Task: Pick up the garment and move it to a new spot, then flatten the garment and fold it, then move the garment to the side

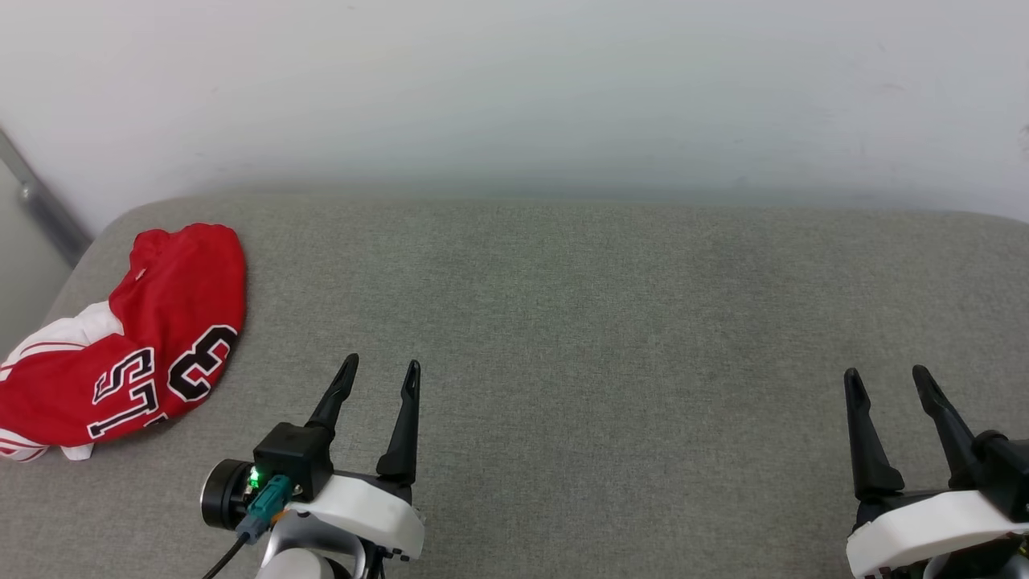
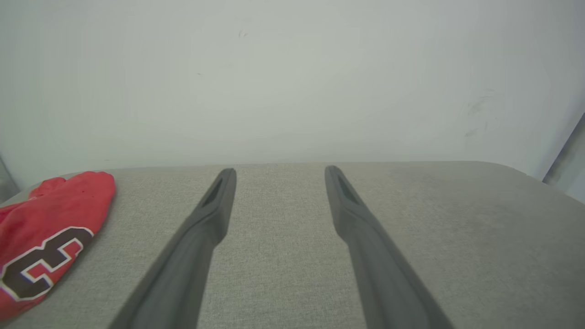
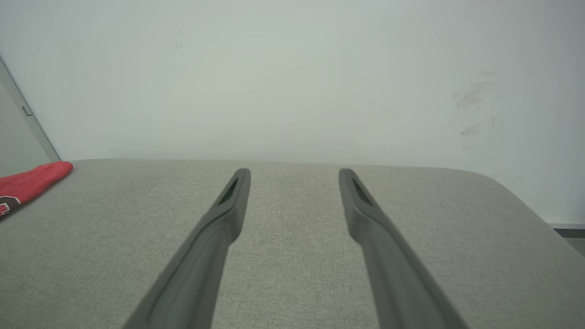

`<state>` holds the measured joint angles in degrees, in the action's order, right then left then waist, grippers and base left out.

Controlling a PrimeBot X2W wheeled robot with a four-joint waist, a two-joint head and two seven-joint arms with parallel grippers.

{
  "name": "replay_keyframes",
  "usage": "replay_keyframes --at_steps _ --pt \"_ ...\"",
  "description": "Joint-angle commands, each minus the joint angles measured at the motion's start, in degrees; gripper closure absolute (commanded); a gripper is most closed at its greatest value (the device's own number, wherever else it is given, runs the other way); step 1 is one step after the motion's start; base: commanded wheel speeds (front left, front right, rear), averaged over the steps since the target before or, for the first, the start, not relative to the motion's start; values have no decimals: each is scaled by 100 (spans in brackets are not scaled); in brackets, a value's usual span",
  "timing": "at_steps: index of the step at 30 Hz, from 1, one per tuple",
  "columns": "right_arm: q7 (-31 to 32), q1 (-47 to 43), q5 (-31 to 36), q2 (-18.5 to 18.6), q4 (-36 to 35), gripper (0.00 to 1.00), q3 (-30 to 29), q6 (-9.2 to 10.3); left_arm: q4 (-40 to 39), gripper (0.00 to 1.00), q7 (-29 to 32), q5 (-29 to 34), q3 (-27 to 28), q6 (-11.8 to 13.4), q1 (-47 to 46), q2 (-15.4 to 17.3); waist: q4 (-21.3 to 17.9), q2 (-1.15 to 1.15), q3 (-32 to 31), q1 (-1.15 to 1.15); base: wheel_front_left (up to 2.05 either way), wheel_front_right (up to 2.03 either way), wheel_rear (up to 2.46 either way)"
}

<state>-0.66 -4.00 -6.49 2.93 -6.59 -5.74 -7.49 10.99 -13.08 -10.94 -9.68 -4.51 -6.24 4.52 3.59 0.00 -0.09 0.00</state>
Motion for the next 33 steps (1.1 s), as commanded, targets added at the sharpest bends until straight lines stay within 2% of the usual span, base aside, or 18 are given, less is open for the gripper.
replay_keyframes --at_steps 1,18,29,33 --pt "-32 -54 126 -7 -60 0 -9 0 5 0 -45 103 -17 16 -91 9 3 0 0 0 0 0 0" --pt "-176 -124 456 -9 -81 0 -62 0 215 0 -221 543 -58 -17 -93 -57 73 0 -15 0 0 0 0" --pt "-151 -150 305 -9 -12 0 -56 1 358 0 -215 433 44 63 -128 -85 126 0 -9 0 0 0 0" --pt "-172 -175 263 -9 -24 0 -93 1 394 0 -215 422 86 101 -160 -90 254 0 15 0 0 0 0"
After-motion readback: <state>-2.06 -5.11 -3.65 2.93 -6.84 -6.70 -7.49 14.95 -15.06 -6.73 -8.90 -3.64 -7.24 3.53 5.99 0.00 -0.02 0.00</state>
